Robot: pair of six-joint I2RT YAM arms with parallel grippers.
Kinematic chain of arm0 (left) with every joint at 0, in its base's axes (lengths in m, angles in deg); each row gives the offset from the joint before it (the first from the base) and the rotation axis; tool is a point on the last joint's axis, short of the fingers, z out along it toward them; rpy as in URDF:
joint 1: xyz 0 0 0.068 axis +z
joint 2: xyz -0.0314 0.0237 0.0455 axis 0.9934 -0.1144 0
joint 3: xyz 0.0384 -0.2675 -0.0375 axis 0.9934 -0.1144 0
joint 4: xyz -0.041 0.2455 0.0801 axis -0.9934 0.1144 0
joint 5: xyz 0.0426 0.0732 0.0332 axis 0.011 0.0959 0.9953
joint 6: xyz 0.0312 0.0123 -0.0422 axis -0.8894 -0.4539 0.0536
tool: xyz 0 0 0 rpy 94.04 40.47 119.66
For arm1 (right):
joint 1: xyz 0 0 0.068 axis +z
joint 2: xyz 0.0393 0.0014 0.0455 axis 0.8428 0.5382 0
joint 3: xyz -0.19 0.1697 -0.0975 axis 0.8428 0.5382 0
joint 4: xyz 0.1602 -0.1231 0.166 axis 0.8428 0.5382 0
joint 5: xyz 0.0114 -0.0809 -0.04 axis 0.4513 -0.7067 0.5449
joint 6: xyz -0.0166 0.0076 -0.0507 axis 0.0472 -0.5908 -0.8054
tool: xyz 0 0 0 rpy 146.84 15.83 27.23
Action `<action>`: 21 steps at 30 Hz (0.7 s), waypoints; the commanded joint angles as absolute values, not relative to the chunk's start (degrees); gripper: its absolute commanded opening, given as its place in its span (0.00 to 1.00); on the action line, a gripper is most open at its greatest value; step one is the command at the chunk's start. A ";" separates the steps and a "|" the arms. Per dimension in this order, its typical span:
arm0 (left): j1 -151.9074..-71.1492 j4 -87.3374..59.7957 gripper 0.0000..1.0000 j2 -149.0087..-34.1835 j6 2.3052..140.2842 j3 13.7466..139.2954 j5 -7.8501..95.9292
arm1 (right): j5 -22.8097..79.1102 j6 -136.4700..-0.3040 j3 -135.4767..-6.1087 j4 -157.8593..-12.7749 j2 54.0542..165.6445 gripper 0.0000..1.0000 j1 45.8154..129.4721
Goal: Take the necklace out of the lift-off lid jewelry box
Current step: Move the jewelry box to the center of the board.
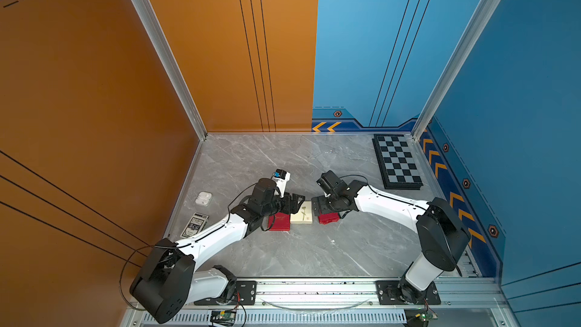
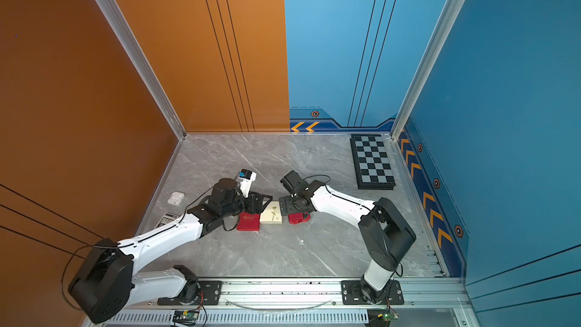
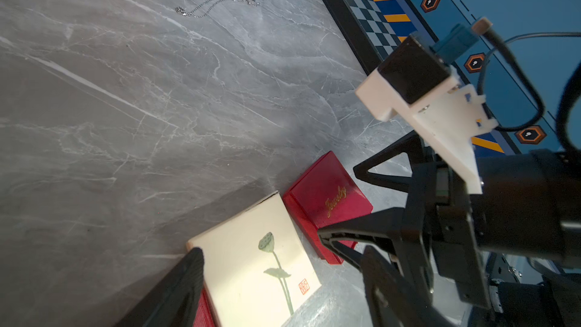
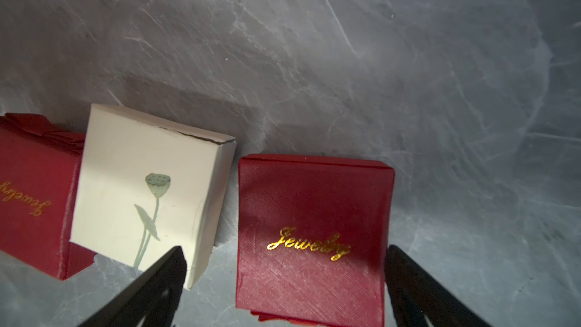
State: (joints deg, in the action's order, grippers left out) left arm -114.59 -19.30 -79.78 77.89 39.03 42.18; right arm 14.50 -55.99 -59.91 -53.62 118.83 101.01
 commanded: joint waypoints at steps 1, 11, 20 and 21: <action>-114.10 -18.23 0.80 -78.50 77.00 38.05 42.29 | 11.55 -56.82 -61.60 -50.18 120.40 1.00 101.21; -114.01 -18.29 0.81 -78.57 77.10 37.85 42.11 | 10.88 -57.08 -61.81 -49.65 122.20 1.00 101.30; -114.02 -18.27 0.81 -78.13 77.10 37.61 41.58 | 10.90 -55.89 -62.81 -49.39 124.41 0.94 100.86; -114.02 -18.28 0.81 -78.13 77.10 37.61 41.49 | 10.90 -55.68 -62.88 -49.39 124.49 0.93 100.76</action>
State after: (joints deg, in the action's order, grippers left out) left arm -114.48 -19.26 -79.39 77.87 38.97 42.16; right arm 12.58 -55.93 -61.63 -51.72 123.44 100.95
